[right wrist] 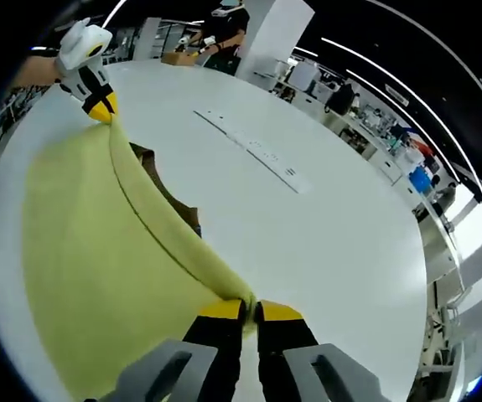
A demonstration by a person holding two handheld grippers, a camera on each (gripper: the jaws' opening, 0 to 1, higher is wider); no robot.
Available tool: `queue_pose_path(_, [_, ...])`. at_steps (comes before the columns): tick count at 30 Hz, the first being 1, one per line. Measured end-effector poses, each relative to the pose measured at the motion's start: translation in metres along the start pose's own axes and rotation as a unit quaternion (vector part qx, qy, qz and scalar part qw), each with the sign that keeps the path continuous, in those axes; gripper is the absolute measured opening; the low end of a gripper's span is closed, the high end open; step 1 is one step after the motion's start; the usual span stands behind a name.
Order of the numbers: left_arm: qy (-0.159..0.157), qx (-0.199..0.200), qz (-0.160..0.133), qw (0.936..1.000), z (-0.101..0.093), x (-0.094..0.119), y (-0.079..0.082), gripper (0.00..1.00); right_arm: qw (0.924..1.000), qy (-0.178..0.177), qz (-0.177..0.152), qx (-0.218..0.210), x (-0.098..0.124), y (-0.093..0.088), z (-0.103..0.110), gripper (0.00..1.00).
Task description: Fold the garment on the visible template until the final outline fits inside the template.
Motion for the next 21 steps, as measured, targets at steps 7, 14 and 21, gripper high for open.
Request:
queue_pose_path(7, [0.002, -0.013, 0.001, 0.9999, 0.001, -0.006, -0.004, 0.01, 0.9999, 0.005, 0.005, -0.012, -0.005, -0.003, 0.001, 0.02])
queue_pose_path(14, [0.002, -0.06, -0.015, 0.9981, 0.0, 0.002, -0.005, 0.13, 0.9999, 0.012, 0.001, 0.006, -0.001, -0.002, 0.002, 0.15])
queue_pose_path(21, [-0.001, -0.08, -0.019, 0.9966, -0.002, 0.006, -0.007, 0.15, 0.999, 0.03, -0.019, 0.028, 0.007, 0.003, 0.007, 0.23])
Point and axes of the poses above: the point that each gripper's makers call its tool centre point, and the gripper's own axes: x roughly backward along the fingers, z roughly to its left, y roughly out of its top, the point moved 9 cm from there along x, roughly backward along the fingers, and after that the axes turned 7 degrees about y, right-handed, at the moved point
